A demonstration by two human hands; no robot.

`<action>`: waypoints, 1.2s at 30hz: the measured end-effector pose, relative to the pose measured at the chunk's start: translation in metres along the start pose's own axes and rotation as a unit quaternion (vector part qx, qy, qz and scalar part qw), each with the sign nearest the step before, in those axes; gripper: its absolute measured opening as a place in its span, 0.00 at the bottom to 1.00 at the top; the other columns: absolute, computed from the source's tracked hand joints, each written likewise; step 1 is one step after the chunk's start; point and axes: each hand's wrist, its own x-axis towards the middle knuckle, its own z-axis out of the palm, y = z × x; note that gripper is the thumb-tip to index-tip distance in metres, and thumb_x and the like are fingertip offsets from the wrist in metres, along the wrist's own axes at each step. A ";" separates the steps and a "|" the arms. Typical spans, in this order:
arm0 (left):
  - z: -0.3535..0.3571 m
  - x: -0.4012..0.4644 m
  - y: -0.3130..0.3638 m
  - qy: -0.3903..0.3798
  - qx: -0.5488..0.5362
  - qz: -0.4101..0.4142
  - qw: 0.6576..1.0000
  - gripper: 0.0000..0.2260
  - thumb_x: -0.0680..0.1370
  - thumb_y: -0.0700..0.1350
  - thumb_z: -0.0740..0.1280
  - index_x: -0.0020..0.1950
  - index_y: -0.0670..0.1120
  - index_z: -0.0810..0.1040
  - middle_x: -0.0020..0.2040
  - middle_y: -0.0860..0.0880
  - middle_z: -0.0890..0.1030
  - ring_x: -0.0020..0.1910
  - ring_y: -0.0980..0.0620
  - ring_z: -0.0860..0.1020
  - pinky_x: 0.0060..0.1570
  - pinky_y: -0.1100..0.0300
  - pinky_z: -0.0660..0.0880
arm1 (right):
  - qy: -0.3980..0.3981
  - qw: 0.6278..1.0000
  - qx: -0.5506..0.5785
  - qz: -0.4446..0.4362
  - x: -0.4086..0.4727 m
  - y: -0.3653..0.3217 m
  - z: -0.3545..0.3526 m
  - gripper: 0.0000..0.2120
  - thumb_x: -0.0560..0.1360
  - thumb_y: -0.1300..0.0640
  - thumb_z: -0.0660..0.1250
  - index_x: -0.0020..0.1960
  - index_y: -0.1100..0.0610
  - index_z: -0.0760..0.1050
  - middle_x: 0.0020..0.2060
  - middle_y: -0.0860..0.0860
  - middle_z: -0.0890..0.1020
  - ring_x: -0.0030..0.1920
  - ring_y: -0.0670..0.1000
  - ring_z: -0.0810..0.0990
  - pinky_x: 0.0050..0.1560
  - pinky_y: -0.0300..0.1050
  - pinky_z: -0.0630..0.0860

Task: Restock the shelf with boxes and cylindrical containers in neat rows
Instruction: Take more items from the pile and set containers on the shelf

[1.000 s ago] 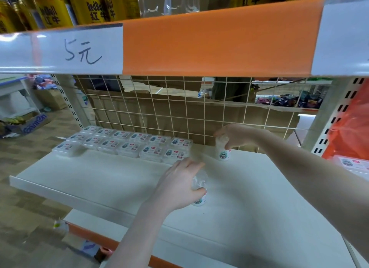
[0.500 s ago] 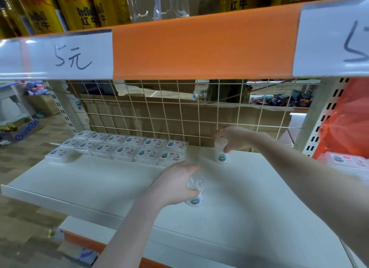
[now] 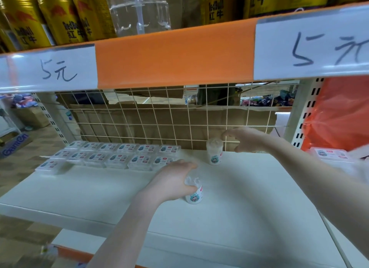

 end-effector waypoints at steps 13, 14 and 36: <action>-0.013 0.044 0.047 0.008 0.002 0.081 0.997 0.26 0.73 0.51 0.67 0.71 0.56 0.66 0.70 0.55 0.67 0.69 0.54 0.62 0.61 0.61 0.62 | 0.008 0.990 -0.029 0.139 -0.075 0.066 0.062 0.23 0.74 0.60 0.61 0.68 0.49 0.67 0.63 0.51 0.74 0.61 0.53 0.74 0.53 0.43 0.73; -0.014 0.049 0.051 0.014 -0.001 0.094 0.995 0.26 0.73 0.51 0.68 0.70 0.55 0.67 0.69 0.55 0.68 0.69 0.53 0.63 0.59 0.62 0.61 | 0.019 0.988 -0.033 0.150 -0.079 0.070 0.067 0.22 0.74 0.60 0.60 0.68 0.49 0.68 0.62 0.51 0.75 0.60 0.54 0.75 0.54 0.44 0.73; -0.032 0.150 0.076 0.012 0.034 0.137 0.990 0.24 0.73 0.48 0.69 0.69 0.49 0.71 0.64 0.47 0.75 0.60 0.48 0.72 0.53 0.56 0.72 | 0.211 0.964 0.002 0.165 -0.117 0.086 0.127 0.11 0.75 0.57 0.64 0.57 0.56 0.78 0.47 0.55 0.79 0.50 0.60 0.75 0.47 0.50 0.69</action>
